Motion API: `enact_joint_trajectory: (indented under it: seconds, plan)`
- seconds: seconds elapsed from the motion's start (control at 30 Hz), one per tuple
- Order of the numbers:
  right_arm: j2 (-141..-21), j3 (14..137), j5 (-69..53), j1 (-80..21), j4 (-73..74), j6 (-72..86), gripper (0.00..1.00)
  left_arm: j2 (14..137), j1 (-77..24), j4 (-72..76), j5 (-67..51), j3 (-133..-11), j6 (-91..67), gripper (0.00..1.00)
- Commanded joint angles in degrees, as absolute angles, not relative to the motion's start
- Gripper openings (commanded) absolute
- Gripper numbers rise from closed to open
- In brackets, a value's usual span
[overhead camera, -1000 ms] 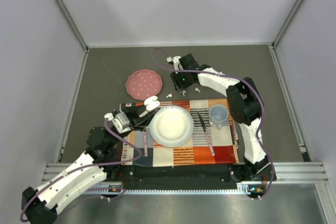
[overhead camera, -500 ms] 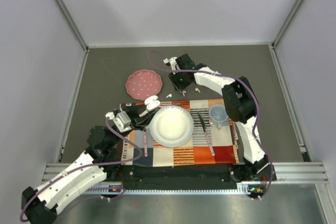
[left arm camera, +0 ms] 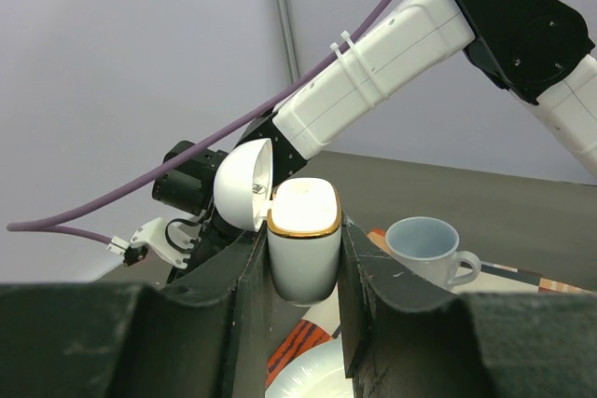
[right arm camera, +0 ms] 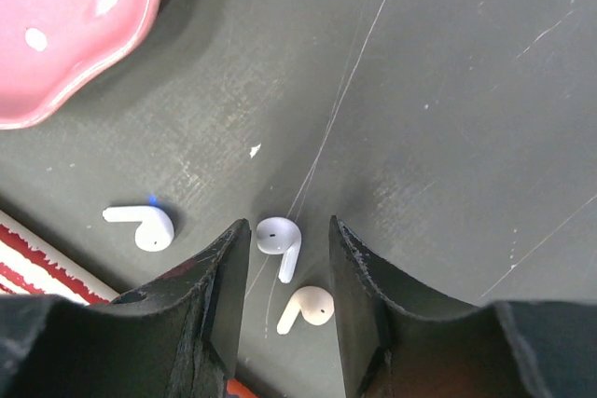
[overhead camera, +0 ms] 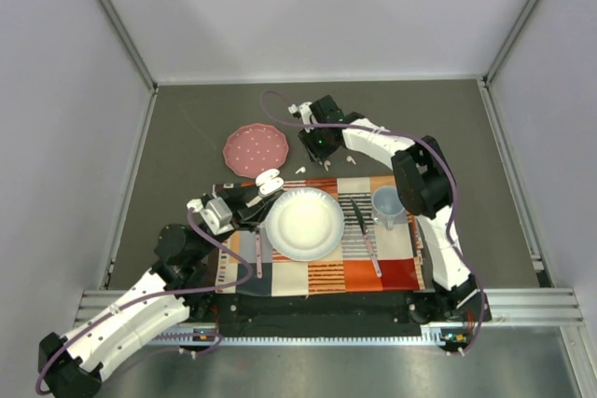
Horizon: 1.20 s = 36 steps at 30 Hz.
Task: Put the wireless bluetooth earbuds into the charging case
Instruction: Pick up the right earbud from the center of the board.
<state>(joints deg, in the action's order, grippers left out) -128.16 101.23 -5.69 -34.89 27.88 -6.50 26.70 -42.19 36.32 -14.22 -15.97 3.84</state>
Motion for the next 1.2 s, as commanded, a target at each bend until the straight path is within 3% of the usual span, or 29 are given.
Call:
enact_joint_trajectory:
  seconds: [0.0, 0.57, 0.7, 0.77, 1.17]
  plan:
    - [-129.81, 104.59, -5.45, -35.68, 28.21, -7.29, 0.39, 25.75, -41.92, 38.41, -13.45, -17.23, 4.13, 0.00]
    - [-131.40, 105.56, -5.62, -35.77, 30.50, -7.56, 0.28, 26.19, -41.75, 38.41, -13.09, -17.40, 4.57, 0.00]
    - [-131.40, 105.73, -5.62, -35.77, 30.59, -7.38, 0.29, 26.46, -41.66, 38.41, -13.18, -17.49, 4.57, 0.00]
    - [-131.22, 105.56, -5.54, -35.86, 30.85, -7.21, 0.34, 26.63, -41.75, 38.32, -13.18, -17.49, 4.57, 0.00]
    - [-130.08, 104.59, -4.04, -35.77, 31.20, -7.03, 0.35, 26.46, -41.57, 38.06, -13.10, -17.40, 4.48, 0.00]
